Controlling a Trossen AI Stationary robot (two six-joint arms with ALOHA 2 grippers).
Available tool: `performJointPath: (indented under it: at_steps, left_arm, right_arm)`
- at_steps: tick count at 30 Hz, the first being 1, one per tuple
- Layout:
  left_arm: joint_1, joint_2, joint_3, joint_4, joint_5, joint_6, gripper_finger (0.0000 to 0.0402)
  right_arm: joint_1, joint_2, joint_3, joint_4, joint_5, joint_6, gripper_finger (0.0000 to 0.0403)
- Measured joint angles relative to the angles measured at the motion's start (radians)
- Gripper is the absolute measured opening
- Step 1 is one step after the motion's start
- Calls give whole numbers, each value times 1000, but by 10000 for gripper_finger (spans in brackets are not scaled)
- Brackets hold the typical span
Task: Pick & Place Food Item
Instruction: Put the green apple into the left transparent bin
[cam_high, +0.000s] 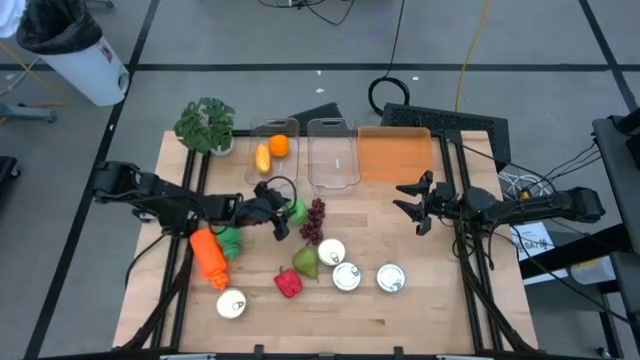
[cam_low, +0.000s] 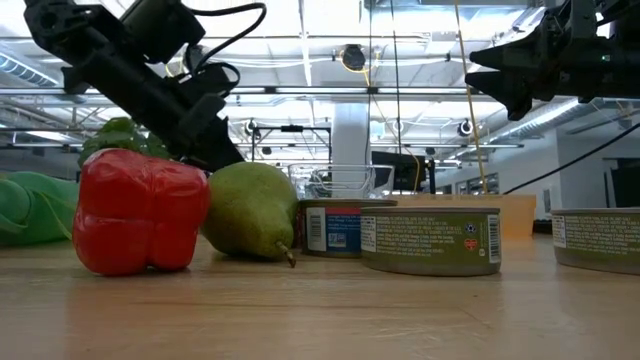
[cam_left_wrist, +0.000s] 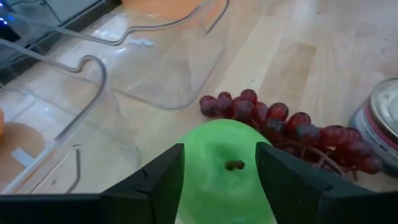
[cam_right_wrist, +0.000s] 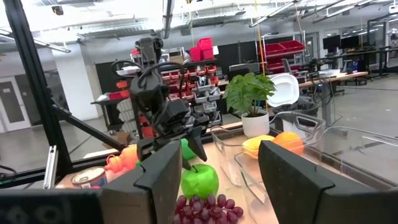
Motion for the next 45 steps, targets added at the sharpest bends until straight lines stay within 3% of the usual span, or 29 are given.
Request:
performJointPath:
  at_steps: [18,30,38,45]
  left_arm:
    - [11,0,0,-46,33,-24,207]
    - [-16,-1,-1,-50,29,27,207]
    - [-51,-1,3,-53,-59,125,207]
    - [-49,0,10,-48,-14,119,207]
  right_arm:
    - [0,0,0,0,0,0,199]
    - [0,0,0,0,3,0,199]
    - [0,0,0,0,3,0,199]
    - [0,0,0,-1,3,0,199]
